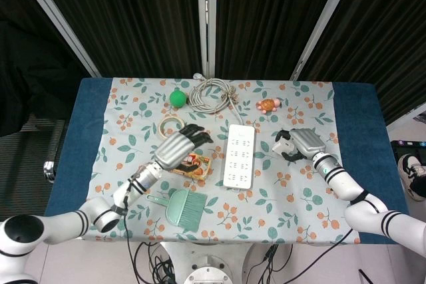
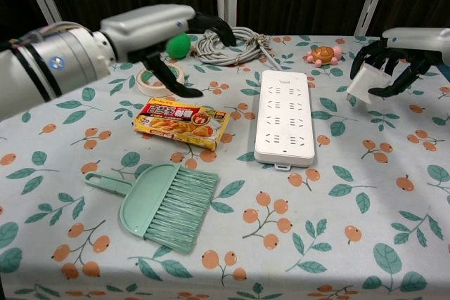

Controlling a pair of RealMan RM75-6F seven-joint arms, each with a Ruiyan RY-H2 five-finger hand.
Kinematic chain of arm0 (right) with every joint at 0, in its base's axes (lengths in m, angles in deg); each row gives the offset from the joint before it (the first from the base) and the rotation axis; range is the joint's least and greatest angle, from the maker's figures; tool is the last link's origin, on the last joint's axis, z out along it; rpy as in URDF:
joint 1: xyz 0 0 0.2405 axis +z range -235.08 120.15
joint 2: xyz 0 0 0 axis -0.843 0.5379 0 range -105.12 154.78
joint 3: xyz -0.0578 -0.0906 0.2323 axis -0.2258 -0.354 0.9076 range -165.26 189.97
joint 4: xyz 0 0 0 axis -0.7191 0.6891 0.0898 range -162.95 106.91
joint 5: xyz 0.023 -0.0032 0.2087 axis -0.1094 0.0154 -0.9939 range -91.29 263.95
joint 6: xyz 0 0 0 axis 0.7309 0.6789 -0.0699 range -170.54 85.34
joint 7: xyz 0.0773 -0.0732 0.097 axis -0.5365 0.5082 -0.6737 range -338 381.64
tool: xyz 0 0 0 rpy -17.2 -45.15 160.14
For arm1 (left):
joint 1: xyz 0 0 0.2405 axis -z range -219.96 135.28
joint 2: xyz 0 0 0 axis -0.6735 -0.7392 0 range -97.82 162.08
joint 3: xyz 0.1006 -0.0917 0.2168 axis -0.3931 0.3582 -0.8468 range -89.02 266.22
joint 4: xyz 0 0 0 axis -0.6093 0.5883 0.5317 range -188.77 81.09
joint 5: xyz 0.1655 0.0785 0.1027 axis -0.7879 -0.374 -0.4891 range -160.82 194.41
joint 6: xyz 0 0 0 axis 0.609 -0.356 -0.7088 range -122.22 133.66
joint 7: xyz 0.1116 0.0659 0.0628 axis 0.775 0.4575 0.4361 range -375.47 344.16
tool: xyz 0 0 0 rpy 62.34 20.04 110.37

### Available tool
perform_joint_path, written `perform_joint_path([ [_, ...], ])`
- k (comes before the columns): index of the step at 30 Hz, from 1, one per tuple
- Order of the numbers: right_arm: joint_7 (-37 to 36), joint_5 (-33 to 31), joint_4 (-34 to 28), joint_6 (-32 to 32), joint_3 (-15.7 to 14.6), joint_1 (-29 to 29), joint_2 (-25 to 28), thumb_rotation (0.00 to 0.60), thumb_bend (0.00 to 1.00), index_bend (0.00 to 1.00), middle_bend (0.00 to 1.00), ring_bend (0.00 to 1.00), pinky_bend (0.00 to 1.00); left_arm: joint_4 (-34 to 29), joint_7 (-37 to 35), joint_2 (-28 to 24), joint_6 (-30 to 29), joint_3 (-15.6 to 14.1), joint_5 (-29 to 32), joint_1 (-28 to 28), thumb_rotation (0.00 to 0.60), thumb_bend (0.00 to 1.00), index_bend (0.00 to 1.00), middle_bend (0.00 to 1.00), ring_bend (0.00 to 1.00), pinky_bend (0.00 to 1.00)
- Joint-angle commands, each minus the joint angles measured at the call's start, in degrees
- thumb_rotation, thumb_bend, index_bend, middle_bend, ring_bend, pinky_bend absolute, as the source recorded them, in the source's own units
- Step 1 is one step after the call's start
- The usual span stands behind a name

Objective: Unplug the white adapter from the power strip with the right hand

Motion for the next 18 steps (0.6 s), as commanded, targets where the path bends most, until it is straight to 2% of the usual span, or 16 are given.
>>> perform_joint_path([
  [1, 0.72, -1.86, -0.69, 1.92, 0.69, -0.40, 0.23, 0.600, 0.32, 0.05, 0.23, 0.08, 0.12, -4.20, 4.05, -4.97, -2.19, 1.88, 4.90, -4.40, 0.600, 0.16, 0.23, 0.21, 0.12, 0.13],
  [4, 1.16, -3.13, -1.34, 2.46, 1.56, -0.53, 0.68, 0.600, 0.25, 0.00, 0.07, 0.00, 0.02, -6.34, 6.27, -8.00, -3.68, 2.54, 7.88, -7.36, 0.600, 0.16, 0.22, 0.21, 0.12, 0.13],
  [7, 2.06, -3.66, -2.79, 2.46, 1.98, -0.88, 2.13, 0.600, 0.18, 0.00, 0.00, 0.00, 0.00, -7.94, 7.89, -11.14, -4.97, 2.59, 10.48, -10.47, 0.600, 0.16, 0.22, 0.20, 0.12, 0.12],
  [9, 2.71, -3.79, -4.02, 1.57, 2.28, -1.40, 3.33, 0.600, 0.15, 0.00, 0.00, 0.00, 0.00, -8.78, 8.51, -13.05, -5.84, 2.52, 11.93, -12.45, 0.600, 0.16, 0.22, 0.20, 0.12, 0.11],
  [12, 5.51, -3.29, -6.80, -2.98, 2.49, -3.43, 5.95, 0.600, 0.14, 0.00, 0.00, 0.00, 0.00, -10.24, 9.32, -16.50, -7.82, 2.24, 13.91, -16.00, 0.600, 0.15, 0.22, 0.20, 0.12, 0.11],
  [15, 12.84, -3.59, -11.36, -11.68, 2.12, -7.57, 9.29, 0.600, 0.15, 0.00, 0.04, 0.00, 0.00, -12.17, 10.03, -20.12, -10.66, 1.70, 15.61, -20.11, 0.600, 0.15, 0.22, 0.20, 0.12, 0.11],
  [18, 19.70, -4.12, -17.51, -22.42, 1.51, -13.44, 12.38, 0.600, 0.20, 0.00, 0.11, 0.00, 0.00, -14.27, 11.19, -23.44, -13.99, 0.38, 16.12, -24.41, 0.600, 0.15, 0.22, 0.20, 0.12, 0.11],
])
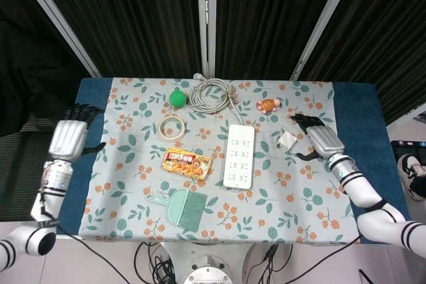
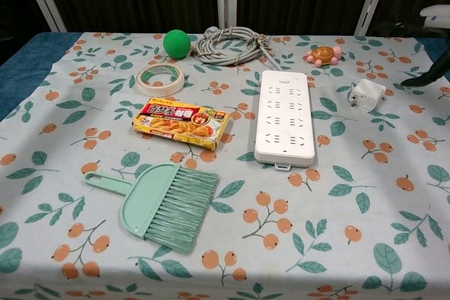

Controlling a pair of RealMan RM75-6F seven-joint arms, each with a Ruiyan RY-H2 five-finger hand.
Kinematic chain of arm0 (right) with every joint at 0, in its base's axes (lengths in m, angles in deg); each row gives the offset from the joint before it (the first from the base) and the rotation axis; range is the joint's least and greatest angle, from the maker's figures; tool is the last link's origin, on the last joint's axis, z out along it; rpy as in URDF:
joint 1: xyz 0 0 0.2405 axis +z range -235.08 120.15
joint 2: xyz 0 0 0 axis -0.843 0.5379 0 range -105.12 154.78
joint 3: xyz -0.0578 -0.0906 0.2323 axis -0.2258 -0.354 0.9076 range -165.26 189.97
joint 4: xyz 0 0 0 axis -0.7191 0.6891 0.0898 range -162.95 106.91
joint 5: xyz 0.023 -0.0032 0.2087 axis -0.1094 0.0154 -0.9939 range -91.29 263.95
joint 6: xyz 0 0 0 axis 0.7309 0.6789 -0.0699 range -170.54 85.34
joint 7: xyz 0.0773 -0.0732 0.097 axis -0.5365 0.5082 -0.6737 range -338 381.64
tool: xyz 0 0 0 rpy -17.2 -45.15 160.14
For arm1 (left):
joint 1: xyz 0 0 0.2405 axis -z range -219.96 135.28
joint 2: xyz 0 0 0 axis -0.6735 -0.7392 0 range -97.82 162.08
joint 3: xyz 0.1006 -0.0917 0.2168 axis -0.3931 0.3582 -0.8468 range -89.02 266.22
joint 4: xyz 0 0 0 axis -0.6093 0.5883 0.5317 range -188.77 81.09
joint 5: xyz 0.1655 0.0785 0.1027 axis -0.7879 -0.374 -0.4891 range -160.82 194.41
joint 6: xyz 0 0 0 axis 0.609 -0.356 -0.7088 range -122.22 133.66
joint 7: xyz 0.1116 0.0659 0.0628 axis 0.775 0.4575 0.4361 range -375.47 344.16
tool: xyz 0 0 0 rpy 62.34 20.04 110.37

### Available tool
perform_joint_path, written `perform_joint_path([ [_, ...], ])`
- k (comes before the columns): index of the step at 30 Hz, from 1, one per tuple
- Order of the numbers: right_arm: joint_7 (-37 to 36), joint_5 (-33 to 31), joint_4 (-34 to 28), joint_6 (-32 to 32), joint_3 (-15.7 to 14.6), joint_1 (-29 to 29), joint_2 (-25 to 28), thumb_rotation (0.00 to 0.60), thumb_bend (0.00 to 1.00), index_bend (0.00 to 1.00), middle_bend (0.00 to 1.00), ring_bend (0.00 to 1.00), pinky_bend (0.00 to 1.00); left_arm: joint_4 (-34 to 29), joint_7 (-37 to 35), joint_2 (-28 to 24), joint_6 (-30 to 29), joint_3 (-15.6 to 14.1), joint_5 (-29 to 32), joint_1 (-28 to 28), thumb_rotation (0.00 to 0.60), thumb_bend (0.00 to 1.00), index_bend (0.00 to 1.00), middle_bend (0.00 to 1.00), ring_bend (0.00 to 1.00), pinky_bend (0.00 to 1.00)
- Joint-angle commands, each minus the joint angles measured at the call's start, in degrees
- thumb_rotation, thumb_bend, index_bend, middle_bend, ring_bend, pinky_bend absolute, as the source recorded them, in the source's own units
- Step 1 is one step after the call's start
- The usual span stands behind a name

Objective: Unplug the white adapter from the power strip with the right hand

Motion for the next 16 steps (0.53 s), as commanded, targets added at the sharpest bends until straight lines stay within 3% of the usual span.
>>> perform_joint_path([
  [1, 10.87, -0.40, -10.75, -17.22, -1.05, -10.11, 6.23, 0.600, 0.21, 0.00, 0.13, 0.00, 0.00, -3.31, 2.12, -4.20, -4.81, -1.92, 1.21, -5.68, 0.600, 0.15, 0.22, 0.20, 0.12, 0.11],
  [8, 10.36, 4.74, -18.58, -32.47, -4.94, -22.02, 10.54, 0.600, 0.21, 0.00, 0.13, 0.00, 0.00, -10.94, 5.20, -8.66, -12.60, -5.09, -0.28, -14.06, 0.600, 0.15, 0.22, 0.20, 0.12, 0.09],
  [16, 8.08, 11.01, -17.39, -41.00, -7.93, -29.98, 8.71, 0.600, 0.21, 0.00, 0.13, 0.00, 0.00, -16.66, 9.49, -8.43, -17.70, -7.78, -4.56, -19.54, 0.600, 0.15, 0.22, 0.20, 0.12, 0.09],
])
